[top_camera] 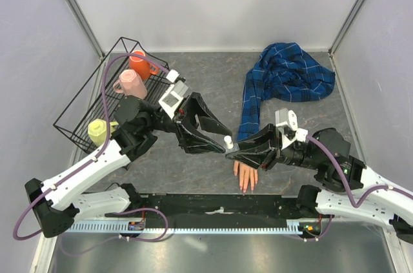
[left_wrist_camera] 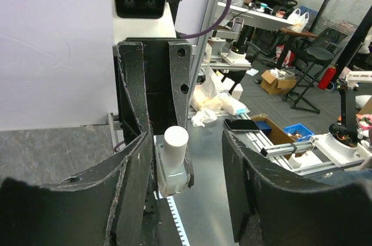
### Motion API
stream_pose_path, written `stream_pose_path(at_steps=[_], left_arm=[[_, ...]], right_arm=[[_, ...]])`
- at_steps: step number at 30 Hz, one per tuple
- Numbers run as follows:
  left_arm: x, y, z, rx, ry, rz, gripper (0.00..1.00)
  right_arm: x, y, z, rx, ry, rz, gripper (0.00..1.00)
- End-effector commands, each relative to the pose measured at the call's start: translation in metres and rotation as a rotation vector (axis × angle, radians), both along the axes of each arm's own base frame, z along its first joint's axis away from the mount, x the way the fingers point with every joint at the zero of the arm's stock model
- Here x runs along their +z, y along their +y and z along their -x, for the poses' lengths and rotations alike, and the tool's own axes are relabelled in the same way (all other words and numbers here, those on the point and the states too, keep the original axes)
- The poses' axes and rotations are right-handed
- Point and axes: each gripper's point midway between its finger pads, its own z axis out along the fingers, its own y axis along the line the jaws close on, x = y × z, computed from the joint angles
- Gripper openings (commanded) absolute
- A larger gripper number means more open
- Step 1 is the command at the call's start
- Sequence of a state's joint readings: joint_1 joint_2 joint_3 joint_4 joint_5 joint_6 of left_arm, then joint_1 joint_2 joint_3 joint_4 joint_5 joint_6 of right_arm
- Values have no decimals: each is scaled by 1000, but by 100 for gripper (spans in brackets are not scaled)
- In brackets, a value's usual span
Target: Paint the nails
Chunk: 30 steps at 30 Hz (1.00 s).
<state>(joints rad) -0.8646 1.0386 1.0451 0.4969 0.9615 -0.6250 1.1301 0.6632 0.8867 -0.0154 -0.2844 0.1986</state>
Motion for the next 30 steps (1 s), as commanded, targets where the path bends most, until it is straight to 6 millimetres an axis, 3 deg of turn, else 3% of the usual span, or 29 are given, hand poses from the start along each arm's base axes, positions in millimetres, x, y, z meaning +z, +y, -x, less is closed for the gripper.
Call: stream_pose_path(at_steps=[1,4,7,9,10,12,13,14,15,16,17,18,19,21,26,30], left_arm=[[7,1,4,-20,-24,7,57],[7,0,2,-15,-28,-2,56],[7,0,0,4,-30,-9,43],[6,-1,-6,48,-25,-20,19],[9,-1,-9,76,-25,-18,2],[4,-4,-28,210,10,-53,2],[9,-3,-36,275,20,-59,2],[11,-2,-62,436,59,-63,2],[-11,-5,-74,512,111,-165,2],[0,-1,-87,597,140,-168,2],[-2,3,-108,717,178,-186,2],[-14,4,-114,757,207,-248,2],[-8,1,-123,802,222,-257,2],[-16,1,-143,929,253,-305,2],[-17,-11,-168,1022,277,-335,2],[-10,-14,-171,1027,286,-305,2]], right_arm=[[34,-5,7,23,-35,-87,0],[34,-4,5,16,-38,-83,0],[32,-1,2,6,-37,-76,0],[31,-1,-7,-40,-30,-71,0],[31,-1,-13,-67,-29,-65,0],[30,-1,-30,-157,-23,-50,0],[28,-6,-48,-261,-10,-48,0],[27,-9,-59,-321,-13,-44,0],[21,-7,-71,-380,-25,-15,0],[18,-15,-91,-498,-14,-3,0],[17,-17,-101,-554,-15,11,0],[5,-13,-114,-611,-12,56,0],[0,-13,-123,-656,-38,91,0],[-13,-8,-144,-756,-58,146,0],[-27,6,-166,-826,-144,234,0],[-26,9,-161,-790,-156,224,0]])
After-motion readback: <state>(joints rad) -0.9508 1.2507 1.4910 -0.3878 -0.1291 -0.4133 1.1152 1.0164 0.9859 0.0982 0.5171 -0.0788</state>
